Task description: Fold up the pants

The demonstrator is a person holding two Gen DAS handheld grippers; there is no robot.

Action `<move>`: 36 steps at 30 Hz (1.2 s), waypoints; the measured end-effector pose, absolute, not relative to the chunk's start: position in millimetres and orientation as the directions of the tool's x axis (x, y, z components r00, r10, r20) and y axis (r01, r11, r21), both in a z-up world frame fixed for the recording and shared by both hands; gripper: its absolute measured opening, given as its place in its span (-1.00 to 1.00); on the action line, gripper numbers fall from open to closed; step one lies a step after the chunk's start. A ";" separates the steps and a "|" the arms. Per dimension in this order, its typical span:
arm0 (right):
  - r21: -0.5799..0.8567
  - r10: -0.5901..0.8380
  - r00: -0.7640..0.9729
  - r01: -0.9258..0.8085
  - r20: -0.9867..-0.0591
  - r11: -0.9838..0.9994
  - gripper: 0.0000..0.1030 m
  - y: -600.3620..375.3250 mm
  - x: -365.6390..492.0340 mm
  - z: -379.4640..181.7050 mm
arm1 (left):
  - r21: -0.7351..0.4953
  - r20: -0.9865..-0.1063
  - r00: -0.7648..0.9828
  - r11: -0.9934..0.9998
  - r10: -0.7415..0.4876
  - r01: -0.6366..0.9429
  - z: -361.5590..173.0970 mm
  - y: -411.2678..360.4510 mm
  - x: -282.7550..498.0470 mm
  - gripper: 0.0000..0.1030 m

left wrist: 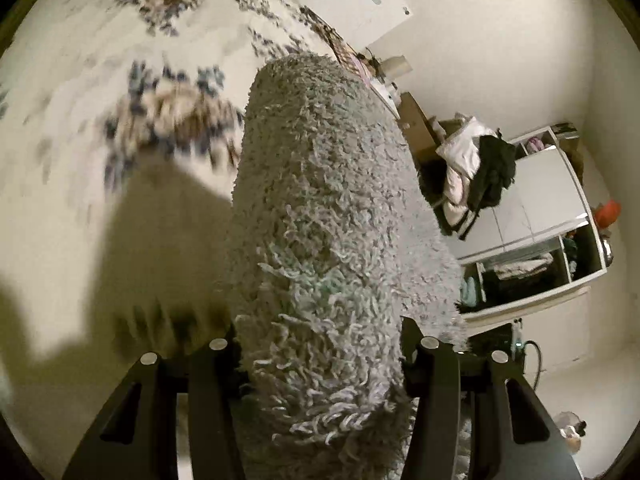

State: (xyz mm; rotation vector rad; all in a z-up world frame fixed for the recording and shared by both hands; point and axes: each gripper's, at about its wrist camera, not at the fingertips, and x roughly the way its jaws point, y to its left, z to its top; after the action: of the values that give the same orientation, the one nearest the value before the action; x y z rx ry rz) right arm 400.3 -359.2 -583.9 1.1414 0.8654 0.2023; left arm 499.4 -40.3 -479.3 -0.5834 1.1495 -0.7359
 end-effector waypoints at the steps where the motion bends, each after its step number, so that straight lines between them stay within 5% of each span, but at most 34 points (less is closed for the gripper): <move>1: 0.850 0.544 0.672 0.267 -0.502 0.453 -0.16 -356.2 427.6 -583.6 | -0.734 -0.598 0.234 0.642 -0.766 0.223 -483.7 -37.9 512.4 -0.08; 12: 0.788 0.547 0.583 0.316 -0.600 0.528 -0.15 -368.4 559.0 -647.5 | -0.702 -0.662 0.218 0.695 -0.717 0.154 -563.1 -25.4 599.8 0.02; 18: 0.693 0.503 0.491 0.373 -0.711 0.616 0.33 -371.2 553.7 -649.2 | -0.552 -0.780 0.257 0.821 -0.571 0.149 -537.5 -37.8 580.0 0.41; 24: 0.403 0.237 0.415 0.377 -0.879 0.834 0.87 -345.9 547.5 -607.9 | -0.268 -0.878 0.349 0.940 -0.328 0.209 -498.7 -63.0 545.6 0.68; 29: 0.098 -0.062 0.372 0.395 -0.926 0.914 1.00 -321.3 532.8 -562.1 | -0.120 -0.887 0.415 0.968 -0.204 0.219 -473.6 -80.4 521.8 0.68; 36: -0.016 -0.201 0.395 0.425 -0.896 0.905 1.00 -319.3 473.6 -488.9 | -0.040 -0.872 0.473 0.981 -0.126 0.189 -423.7 -91.3 495.7 0.68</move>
State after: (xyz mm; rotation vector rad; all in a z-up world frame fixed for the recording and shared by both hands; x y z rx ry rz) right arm 473.6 -319.3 -488.9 0.2299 1.0962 -0.4013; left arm 495.7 -91.3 -423.7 0.0647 1.0606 -0.1929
